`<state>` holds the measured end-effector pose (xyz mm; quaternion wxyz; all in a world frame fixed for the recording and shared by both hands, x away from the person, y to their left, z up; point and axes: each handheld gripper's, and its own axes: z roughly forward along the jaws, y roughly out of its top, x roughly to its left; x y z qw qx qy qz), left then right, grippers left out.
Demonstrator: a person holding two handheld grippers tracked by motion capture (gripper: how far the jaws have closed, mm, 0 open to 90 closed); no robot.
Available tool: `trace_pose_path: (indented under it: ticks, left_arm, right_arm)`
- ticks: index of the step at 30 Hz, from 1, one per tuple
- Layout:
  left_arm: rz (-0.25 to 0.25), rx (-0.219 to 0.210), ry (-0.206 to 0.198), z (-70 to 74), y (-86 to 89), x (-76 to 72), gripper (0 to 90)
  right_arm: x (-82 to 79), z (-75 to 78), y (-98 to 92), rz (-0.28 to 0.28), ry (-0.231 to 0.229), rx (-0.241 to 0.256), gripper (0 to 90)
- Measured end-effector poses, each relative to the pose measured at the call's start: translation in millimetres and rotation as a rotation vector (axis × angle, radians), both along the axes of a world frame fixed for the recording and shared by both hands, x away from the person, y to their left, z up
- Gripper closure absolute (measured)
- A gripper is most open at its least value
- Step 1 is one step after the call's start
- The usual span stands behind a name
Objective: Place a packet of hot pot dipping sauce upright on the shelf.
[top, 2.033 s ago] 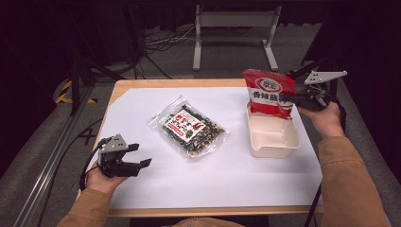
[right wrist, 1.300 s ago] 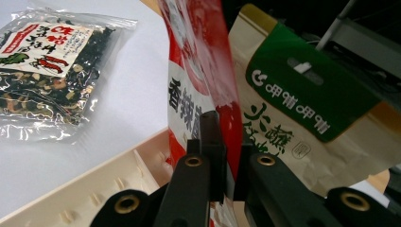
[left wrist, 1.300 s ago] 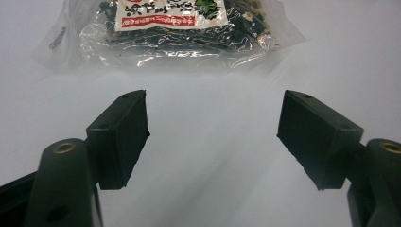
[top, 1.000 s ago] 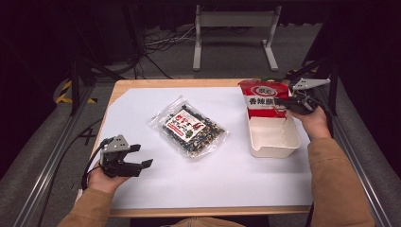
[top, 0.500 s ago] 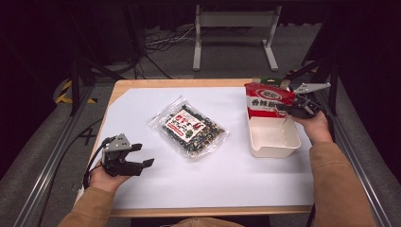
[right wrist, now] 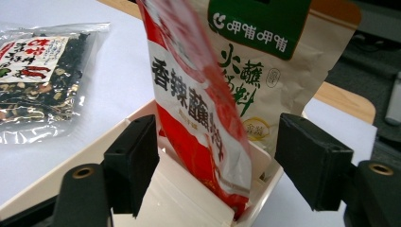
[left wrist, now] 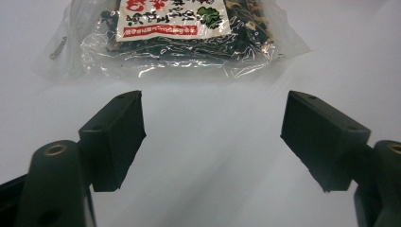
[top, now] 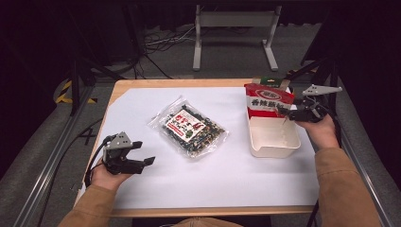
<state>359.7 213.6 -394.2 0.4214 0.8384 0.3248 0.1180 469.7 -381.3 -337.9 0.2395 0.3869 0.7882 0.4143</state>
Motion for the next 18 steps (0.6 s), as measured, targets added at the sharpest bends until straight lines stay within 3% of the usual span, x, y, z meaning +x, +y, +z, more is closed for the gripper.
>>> trace_pose_path:
  ticks: [5,12,15,18]
  left_arm:
    - [0.012,0.003,-0.013,0.5,0.1,2.1,17.8]
    - [0.026,0.000,-0.028,3.6,3.1,5.2,14.9]
    - [0.044,-0.025,0.000,5.4,5.7,7.4,14.7]
    - [0.087,-0.044,0.002,8.2,8.7,9.6,12.8]
  right_arm:
    - [-17.7,9.1,2.3,0.015,-0.045,-0.015,29.3]
    - [-37.7,19.1,5.9,0.002,-0.025,-0.023,30.6]
    - [-45.3,22.5,9.4,0.017,-0.021,-0.012,31.2]
    - [-52.9,25.6,14.6,0.040,-0.025,-0.005,31.7]
